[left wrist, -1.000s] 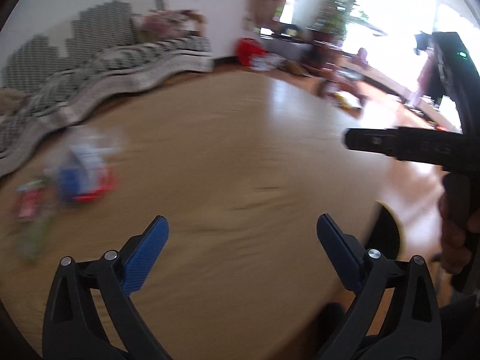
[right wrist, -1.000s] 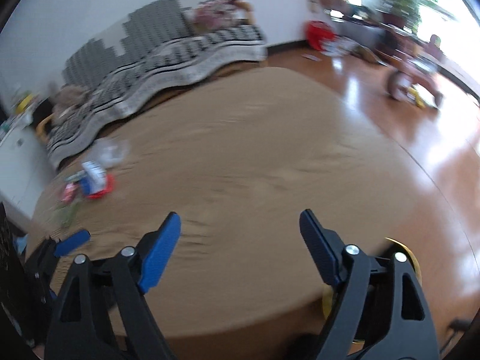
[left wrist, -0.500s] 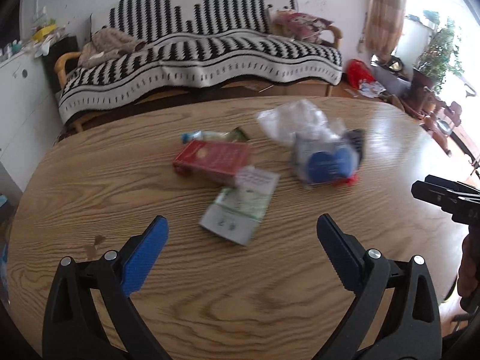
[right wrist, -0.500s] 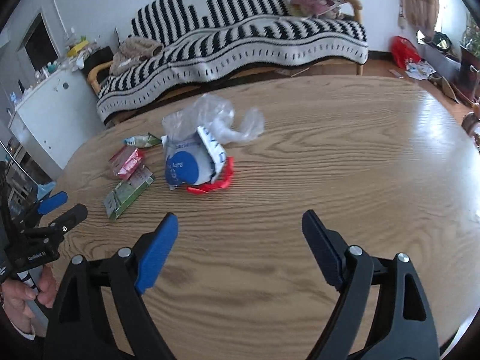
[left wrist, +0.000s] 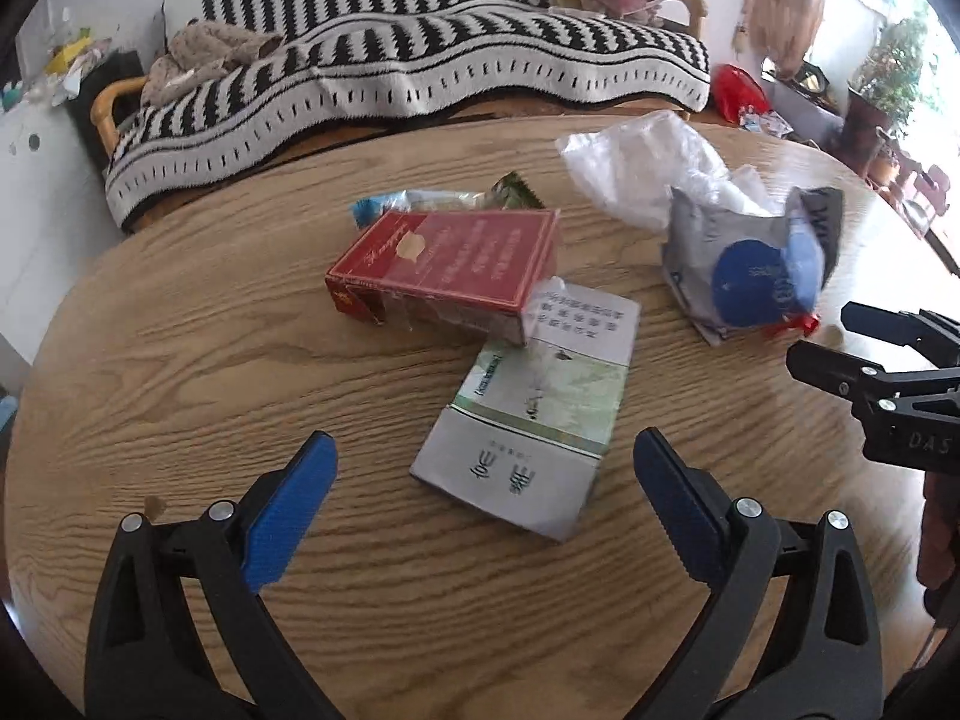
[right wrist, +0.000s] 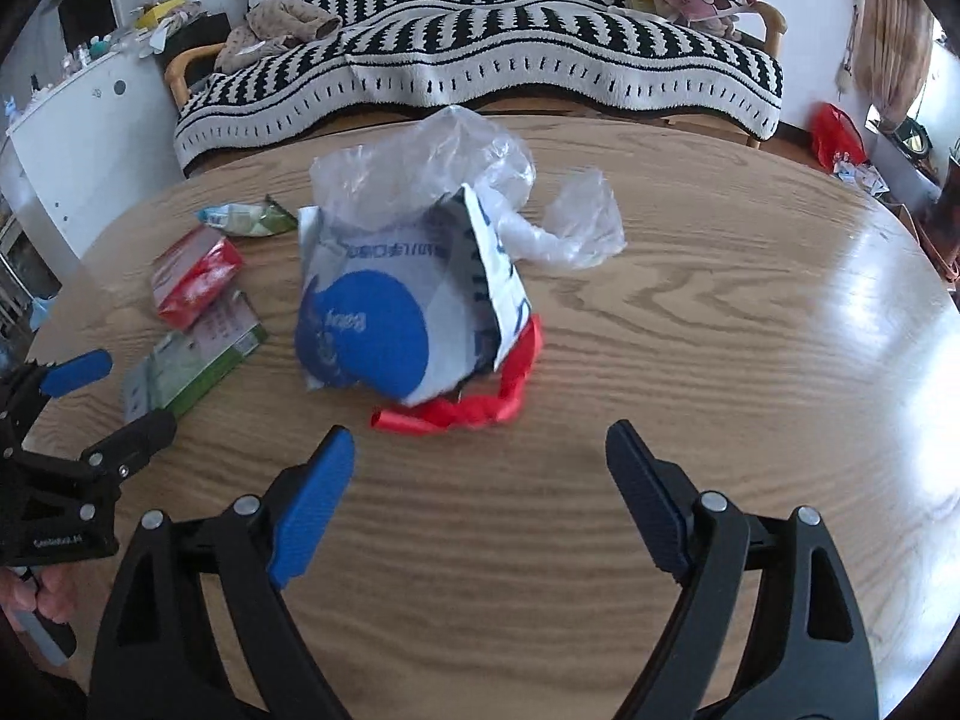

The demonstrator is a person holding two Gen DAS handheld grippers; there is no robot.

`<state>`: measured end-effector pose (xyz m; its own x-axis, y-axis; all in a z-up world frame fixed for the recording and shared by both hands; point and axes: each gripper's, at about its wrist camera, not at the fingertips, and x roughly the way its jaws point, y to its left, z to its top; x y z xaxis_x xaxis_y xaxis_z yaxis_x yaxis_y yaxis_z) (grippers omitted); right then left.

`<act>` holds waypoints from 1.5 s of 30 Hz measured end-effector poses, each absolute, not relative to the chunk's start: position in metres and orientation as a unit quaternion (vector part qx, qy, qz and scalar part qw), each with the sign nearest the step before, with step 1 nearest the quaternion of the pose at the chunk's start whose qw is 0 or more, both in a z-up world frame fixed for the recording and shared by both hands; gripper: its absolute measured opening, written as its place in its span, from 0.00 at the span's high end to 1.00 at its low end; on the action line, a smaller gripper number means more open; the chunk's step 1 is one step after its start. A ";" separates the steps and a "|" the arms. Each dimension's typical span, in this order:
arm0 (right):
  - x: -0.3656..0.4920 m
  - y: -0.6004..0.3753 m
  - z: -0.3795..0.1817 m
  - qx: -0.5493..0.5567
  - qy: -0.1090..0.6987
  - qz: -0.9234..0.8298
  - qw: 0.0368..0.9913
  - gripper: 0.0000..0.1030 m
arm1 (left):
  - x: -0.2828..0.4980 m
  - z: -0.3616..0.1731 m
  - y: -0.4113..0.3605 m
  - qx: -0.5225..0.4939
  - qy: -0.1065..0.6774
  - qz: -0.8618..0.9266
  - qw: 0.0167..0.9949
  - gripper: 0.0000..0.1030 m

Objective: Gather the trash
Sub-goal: 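Grasp the red ribbon with the right tool while the left grasps the white-green booklet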

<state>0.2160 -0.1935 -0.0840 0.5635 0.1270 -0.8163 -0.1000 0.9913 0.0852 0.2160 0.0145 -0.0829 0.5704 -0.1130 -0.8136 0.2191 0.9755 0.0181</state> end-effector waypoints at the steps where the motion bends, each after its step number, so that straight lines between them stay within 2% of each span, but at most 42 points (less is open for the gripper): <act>1: 0.219 -0.194 -0.085 0.014 0.460 0.062 0.885 0.20 | 0.216 -0.084 0.015 0.055 0.456 -0.094 0.884 0.07; 3: 0.223 -0.192 -0.086 0.009 0.457 0.062 0.887 0.20 | 0.220 -0.087 0.015 0.052 0.458 -0.091 0.883 0.07; 6: 0.227 -0.188 -0.086 -0.007 0.451 0.062 0.890 0.31 | 0.223 -0.091 0.012 0.061 0.458 -0.091 0.882 0.08; 8: 0.225 -0.187 -0.085 -0.016 0.444 0.060 0.894 0.56 | 0.222 -0.091 0.010 0.061 0.452 -0.098 0.885 0.13; 9: 0.224 -0.188 -0.084 -0.012 0.444 0.064 0.894 0.55 | 0.221 -0.090 0.010 0.062 0.450 -0.100 0.885 0.21; 10: 0.222 -0.188 -0.083 -0.011 0.444 0.065 0.894 0.56 | 0.220 -0.088 0.008 0.065 0.447 -0.104 0.886 0.34; 13: 0.217 -0.189 -0.082 -0.008 0.445 0.071 0.893 0.61 | 0.217 -0.086 0.001 0.075 0.449 -0.107 0.884 0.41; 16: 0.207 -0.193 -0.078 -0.004 0.449 0.074 0.891 0.66 | 0.208 -0.084 -0.007 0.089 0.452 -0.116 0.880 0.43; 18: 0.197 -0.198 -0.073 -0.006 0.450 0.076 0.890 0.78 | 0.201 -0.082 -0.011 0.093 0.454 -0.122 0.878 0.43; 19: 0.191 -0.199 -0.069 -0.011 0.447 0.075 0.891 0.88 | 0.196 -0.080 -0.014 0.095 0.452 -0.125 0.878 0.43; 20: 0.185 -0.201 -0.066 -0.016 0.447 0.075 0.891 0.94 | 0.190 -0.077 -0.017 0.098 0.450 -0.129 0.878 0.43; 24: 0.158 -0.222 -0.056 -0.008 0.451 0.078 0.889 0.99 | 0.170 -0.067 -0.027 0.101 0.450 -0.141 0.876 0.43; 33: 0.090 -0.283 -0.019 0.029 0.428 0.061 0.901 0.99 | 0.128 -0.031 -0.056 0.079 0.429 -0.157 0.886 0.45; 37: 0.079 -0.305 -0.020 0.050 0.431 0.051 0.900 0.95 | 0.117 -0.019 -0.064 0.063 0.420 -0.167 0.890 0.47; 39: 0.085 -0.311 -0.026 0.058 0.439 0.043 0.895 0.66 | 0.116 -0.019 -0.065 0.064 0.420 -0.169 0.890 0.47; 40: 0.089 -0.313 -0.028 0.064 0.437 0.037 0.896 0.23 | 0.115 -0.020 -0.066 0.064 0.421 -0.170 0.889 0.47; 41: 0.090 -0.314 -0.029 0.065 0.429 0.031 0.900 0.11 | 0.115 -0.021 -0.066 0.066 0.422 -0.170 0.888 0.47; 45: 0.119 -0.309 -0.038 0.064 0.430 0.026 0.900 0.11 | 0.119 -0.025 -0.061 0.065 0.428 -0.171 0.885 0.47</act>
<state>0.1188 -0.3095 -0.0376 0.6282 0.1027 -0.7712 0.0079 0.9904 0.1383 0.1193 -0.0608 -0.0248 0.5756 -0.2481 -0.7792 0.3585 0.9330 -0.0322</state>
